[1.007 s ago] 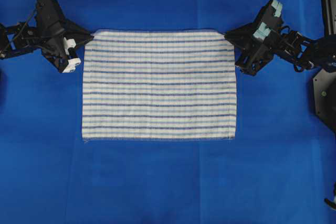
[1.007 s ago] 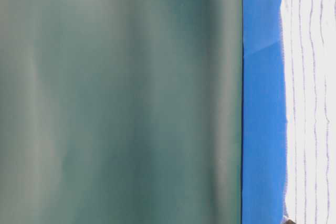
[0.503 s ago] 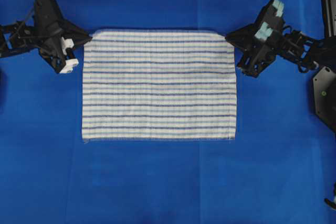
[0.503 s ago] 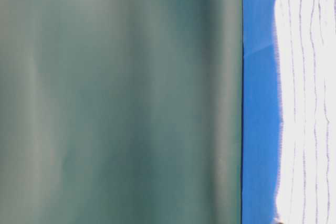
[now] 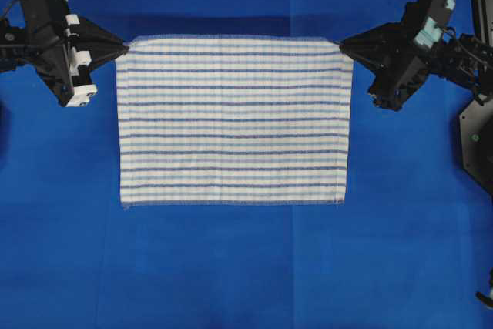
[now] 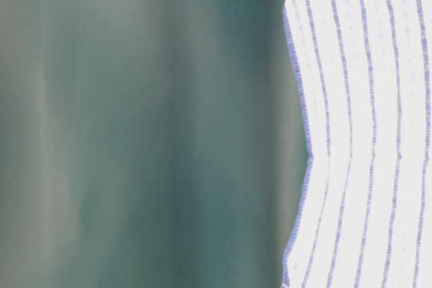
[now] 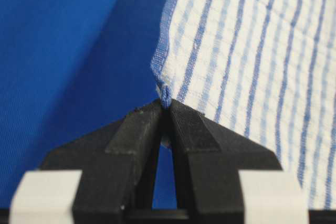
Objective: Fold the blue towel.
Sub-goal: 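Lift the top corners and fold them down toward the bottom edge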
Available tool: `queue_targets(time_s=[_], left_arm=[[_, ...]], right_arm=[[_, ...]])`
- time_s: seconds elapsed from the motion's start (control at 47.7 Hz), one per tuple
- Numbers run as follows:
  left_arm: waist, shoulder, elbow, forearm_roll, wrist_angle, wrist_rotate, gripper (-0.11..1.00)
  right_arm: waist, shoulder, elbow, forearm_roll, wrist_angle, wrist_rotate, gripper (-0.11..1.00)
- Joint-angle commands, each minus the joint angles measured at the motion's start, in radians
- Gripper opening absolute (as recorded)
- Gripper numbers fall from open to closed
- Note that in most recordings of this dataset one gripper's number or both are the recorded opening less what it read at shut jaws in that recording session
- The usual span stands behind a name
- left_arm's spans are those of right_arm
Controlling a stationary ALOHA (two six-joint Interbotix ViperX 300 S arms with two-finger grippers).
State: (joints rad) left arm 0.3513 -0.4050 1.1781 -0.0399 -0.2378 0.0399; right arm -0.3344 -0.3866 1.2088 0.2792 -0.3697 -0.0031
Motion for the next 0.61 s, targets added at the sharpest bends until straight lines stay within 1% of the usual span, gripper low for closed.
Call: queue_targets(time_s=[0.0, 0.147, 0.294, 0.378, 0.482, 0.587], left_arm=[[-0.009, -0.008, -0.008, 0.003, -0.003, 0.002, 0.04], [-0.051, -0.003, -0.018, 0.003, -0.003, -0.011, 0.04], [-0.124, -0.025, -0.02, 0.0, 0.005, -0.025, 0.04], [-0.167, -0.043, -0.017, 0.0, 0.005, -0.037, 0.04], [-0.23, -0.066, -0.012, 0.0, 0.005, -0.052, 0.04], [-0.288, -0.075, -0.011, 0.0, 0.003, -0.063, 0.04]], right_arm=[[0.008, -0.012, -0.008, 0.002, 0.002, 0.002, -0.01], [0.034, -0.021, -0.008, 0.003, 0.009, 0.009, -0.01], [0.101, -0.063, -0.011, 0.012, 0.04, 0.018, -0.01], [0.146, -0.095, -0.008, 0.032, 0.052, 0.02, -0.01], [0.206, -0.127, -0.002, 0.069, 0.057, 0.02, -0.01], [0.281, -0.143, 0.0, 0.104, 0.055, 0.02, -0.01]])
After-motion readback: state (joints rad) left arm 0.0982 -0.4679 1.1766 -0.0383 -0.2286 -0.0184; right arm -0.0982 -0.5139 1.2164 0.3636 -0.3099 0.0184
